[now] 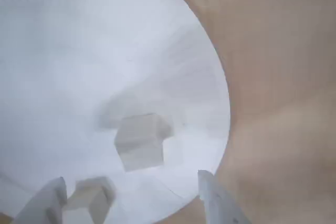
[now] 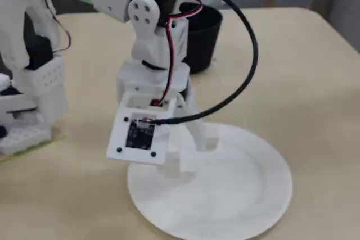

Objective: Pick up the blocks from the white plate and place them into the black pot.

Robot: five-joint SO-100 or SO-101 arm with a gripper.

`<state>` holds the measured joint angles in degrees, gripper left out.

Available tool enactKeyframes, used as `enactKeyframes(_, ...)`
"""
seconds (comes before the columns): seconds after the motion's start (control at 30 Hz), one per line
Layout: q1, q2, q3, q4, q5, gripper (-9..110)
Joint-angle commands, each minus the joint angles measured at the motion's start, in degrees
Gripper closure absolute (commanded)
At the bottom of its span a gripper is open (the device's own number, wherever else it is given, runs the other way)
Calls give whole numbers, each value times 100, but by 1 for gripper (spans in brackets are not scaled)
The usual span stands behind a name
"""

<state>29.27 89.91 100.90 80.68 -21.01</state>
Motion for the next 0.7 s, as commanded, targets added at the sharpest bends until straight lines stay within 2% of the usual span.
enactKeyframes(0.0, 44, -44, -264, -44, 44, 64)
enactKeyframes(0.67, -70, -606, -334, -633, -369, 67)
